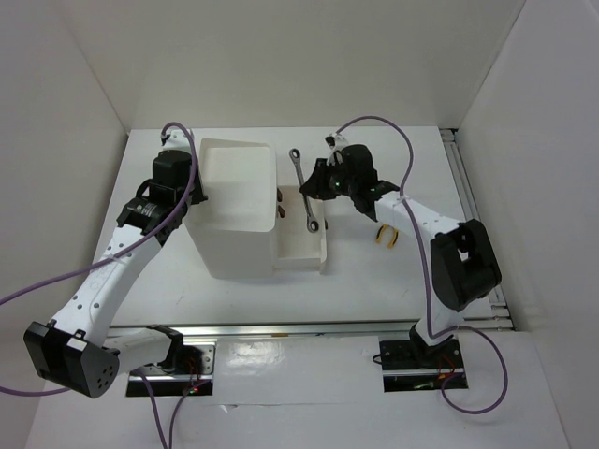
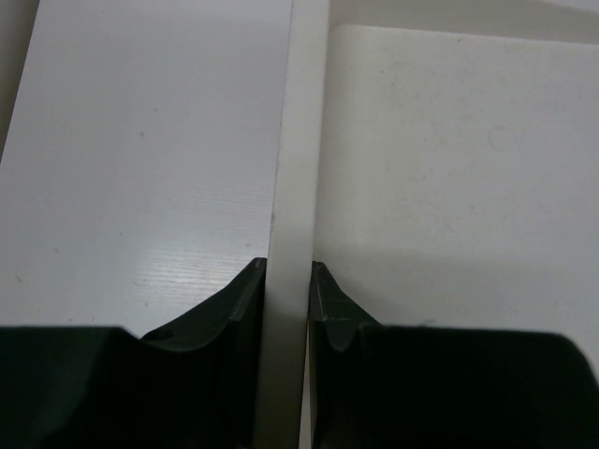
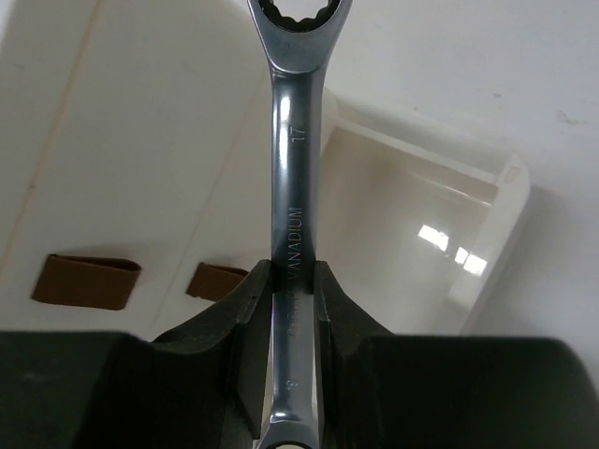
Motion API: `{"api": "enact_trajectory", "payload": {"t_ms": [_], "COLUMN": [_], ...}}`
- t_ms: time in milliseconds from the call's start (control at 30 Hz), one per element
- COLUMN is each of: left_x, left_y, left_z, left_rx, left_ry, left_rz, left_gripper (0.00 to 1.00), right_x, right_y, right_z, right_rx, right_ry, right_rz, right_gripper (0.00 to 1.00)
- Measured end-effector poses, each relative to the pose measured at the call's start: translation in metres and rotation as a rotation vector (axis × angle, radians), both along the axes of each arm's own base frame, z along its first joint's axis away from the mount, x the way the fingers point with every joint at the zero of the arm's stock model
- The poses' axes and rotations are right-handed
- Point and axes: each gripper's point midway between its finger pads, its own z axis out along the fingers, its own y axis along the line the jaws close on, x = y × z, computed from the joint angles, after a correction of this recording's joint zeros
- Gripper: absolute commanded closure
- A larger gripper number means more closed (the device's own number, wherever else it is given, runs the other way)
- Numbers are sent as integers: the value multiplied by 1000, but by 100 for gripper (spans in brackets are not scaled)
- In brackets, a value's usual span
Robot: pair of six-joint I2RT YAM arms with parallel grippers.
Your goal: Sort the tools into containers
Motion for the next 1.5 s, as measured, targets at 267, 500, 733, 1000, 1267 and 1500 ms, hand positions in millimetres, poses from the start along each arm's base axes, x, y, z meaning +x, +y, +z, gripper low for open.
{"api": "enact_trajectory", "payload": {"t_ms": [267, 500, 733, 1000, 1267, 1500], "left_x": [0, 0, 0, 0, 0, 0], "left_y": [0, 0, 0, 0, 0, 0], "left_z": [0, 0, 0, 0, 0, 0], "left_rx": [0, 0, 0, 0, 0, 0], "left_ry": [0, 0, 0, 0, 0, 0], "left_rz": [0, 0, -1, -1, -1, -1], "left_gripper": [74, 74, 74, 74, 72, 72], "right_x": [-18, -38, -36, -19, 67, 86], "right_y": [9, 18, 16, -9, -137, -193], "right_z": [-28, -51, -56, -54, -43, -123], "right_rx": [-100, -157, -187, -274, -379, -535], "right_ry": [12, 39, 31, 12, 59, 264], "right_rz": [42, 75, 60, -64, -445, -534], "right_gripper": [100, 96, 27, 22, 22, 23]}}
